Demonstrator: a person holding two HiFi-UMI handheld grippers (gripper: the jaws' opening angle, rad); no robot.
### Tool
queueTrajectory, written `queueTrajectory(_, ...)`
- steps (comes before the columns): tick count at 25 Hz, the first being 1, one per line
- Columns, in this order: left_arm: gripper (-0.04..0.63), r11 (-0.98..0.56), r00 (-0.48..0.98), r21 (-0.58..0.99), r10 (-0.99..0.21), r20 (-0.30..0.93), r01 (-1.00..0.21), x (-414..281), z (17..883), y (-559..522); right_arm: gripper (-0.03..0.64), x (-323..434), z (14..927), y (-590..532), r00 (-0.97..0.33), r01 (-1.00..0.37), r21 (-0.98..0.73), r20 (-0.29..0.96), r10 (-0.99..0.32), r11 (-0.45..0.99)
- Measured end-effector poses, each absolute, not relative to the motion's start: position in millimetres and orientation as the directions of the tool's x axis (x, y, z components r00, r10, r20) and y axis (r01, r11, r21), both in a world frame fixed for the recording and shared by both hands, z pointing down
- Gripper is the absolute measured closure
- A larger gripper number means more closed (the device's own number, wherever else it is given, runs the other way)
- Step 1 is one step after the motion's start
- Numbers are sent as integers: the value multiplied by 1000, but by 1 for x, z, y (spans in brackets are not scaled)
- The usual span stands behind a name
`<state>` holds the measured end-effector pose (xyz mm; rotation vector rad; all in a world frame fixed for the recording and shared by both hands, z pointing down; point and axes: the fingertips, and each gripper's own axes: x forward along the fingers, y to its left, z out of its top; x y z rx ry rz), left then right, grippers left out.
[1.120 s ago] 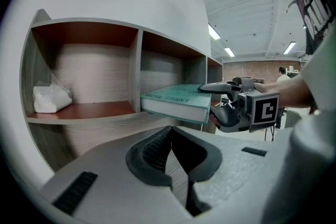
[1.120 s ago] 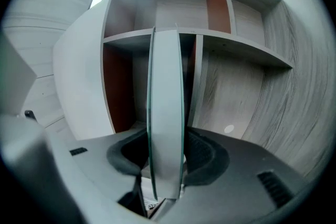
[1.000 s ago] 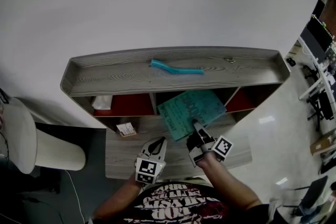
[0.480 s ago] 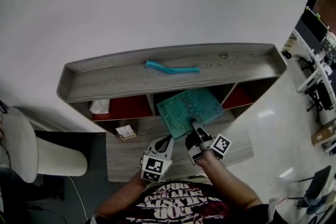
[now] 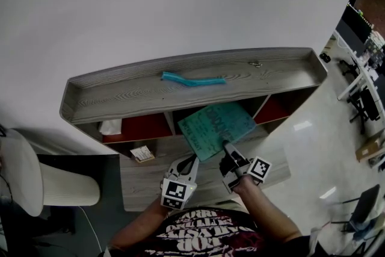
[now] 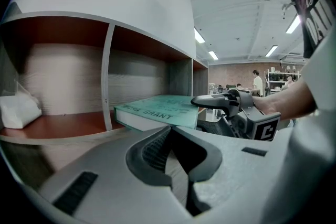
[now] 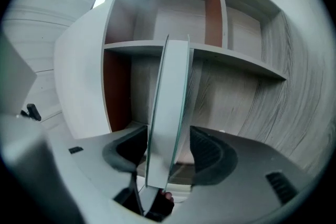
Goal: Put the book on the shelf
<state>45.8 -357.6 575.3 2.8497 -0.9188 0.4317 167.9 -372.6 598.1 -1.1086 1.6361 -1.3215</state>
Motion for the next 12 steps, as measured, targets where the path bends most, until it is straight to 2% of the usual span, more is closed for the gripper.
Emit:
queueTrajectory(3,589,-805,771,26,-558,306,-593,45,577,-360,356,172,601,-373,-393,-190,-977,-15,-919,98)
queueTrajectory(6,589,-804,768,21,-561,309,-595,43,578,-362,410,168,596,-374,-426,-163,-979,-39,-904,119)
queueTrajectory(12,589,-779,746,23,-591,307,-626,35,576,-369,434,167,593,-380,-395,-114,-987,-63,-916,117)
